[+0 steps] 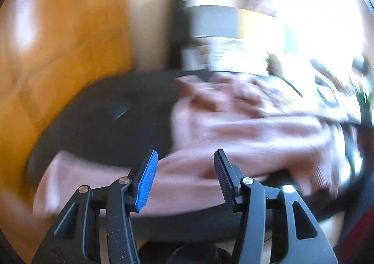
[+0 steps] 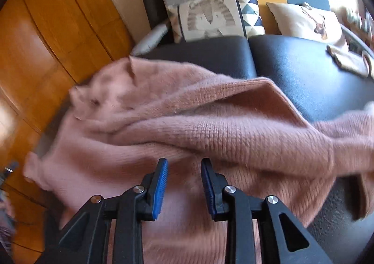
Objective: Fold clothes
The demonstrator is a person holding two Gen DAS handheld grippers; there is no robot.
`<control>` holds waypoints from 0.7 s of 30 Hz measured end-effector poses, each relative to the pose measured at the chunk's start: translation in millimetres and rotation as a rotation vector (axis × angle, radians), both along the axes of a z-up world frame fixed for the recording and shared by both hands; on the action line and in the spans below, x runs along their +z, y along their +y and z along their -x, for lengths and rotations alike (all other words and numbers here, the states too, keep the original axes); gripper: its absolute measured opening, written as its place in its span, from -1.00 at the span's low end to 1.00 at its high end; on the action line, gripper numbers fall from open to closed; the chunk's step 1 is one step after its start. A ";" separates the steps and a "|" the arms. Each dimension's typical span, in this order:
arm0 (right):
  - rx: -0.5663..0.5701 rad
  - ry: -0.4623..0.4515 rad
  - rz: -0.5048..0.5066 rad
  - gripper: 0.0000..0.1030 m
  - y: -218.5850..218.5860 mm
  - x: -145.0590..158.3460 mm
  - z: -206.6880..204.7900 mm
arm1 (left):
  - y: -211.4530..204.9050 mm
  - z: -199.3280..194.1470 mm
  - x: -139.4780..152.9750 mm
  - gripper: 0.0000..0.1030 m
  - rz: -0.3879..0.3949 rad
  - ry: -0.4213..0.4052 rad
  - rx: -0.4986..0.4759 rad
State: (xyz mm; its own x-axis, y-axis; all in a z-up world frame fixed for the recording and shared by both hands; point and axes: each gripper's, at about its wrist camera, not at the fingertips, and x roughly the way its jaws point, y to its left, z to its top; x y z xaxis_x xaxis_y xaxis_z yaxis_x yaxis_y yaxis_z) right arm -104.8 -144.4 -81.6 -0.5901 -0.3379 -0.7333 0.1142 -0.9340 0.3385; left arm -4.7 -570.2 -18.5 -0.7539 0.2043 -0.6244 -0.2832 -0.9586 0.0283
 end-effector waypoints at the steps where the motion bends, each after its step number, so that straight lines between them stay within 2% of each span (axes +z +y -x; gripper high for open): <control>1: 0.002 0.022 0.003 -0.44 4.5 5.2 -10.1 | 22.0 -0.3 -4.1 0.04 0.021 0.000 -0.075; 3: 0.030 0.056 -0.014 -0.44 9.7 14.1 -29.0 | 63.6 -1.2 -13.0 0.04 0.065 -0.006 -0.218; 5: 0.073 0.078 -0.038 -0.44 11.9 19.3 -43.9 | 96.7 -5.7 -27.0 0.04 0.154 -0.021 -0.327; 7: 0.127 0.092 -0.061 -0.44 11.1 22.0 -59.3 | 115.5 -9.3 -38.4 0.04 0.234 -0.021 -0.384; 10: 0.222 0.085 -0.125 -0.44 -0.4 16.9 -79.0 | 125.3 -8.7 -51.1 0.04 0.249 -0.080 -0.442; 13: 0.311 0.083 -0.214 -0.44 -14.5 10.3 -97.6 | 119.7 -3.4 -66.4 0.04 0.216 -0.138 -0.444; 18: 0.415 0.127 -0.486 -0.44 -40.9 -2.6 -127.4 | 120.4 6.4 -69.8 0.04 0.195 -0.197 -0.403; 20: 0.461 0.146 -0.559 -0.44 -47.7 -9.7 -135.8 | 129.0 15.5 -71.4 0.17 0.208 -0.213 -0.358; 21: 0.481 0.154 -0.592 -0.44 -50.9 -13.3 -139.4 | 132.9 19.1 -70.9 0.17 0.215 -0.216 -0.336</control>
State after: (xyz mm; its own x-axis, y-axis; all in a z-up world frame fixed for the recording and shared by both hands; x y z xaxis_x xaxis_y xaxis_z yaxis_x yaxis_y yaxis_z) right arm 34.6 -195.4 -94.9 -0.5880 -0.1602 -0.7928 0.5580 -0.7899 -0.2543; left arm -23.8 -437.3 -89.4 -0.5157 0.2643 -0.8150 -0.5993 -0.7910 0.1227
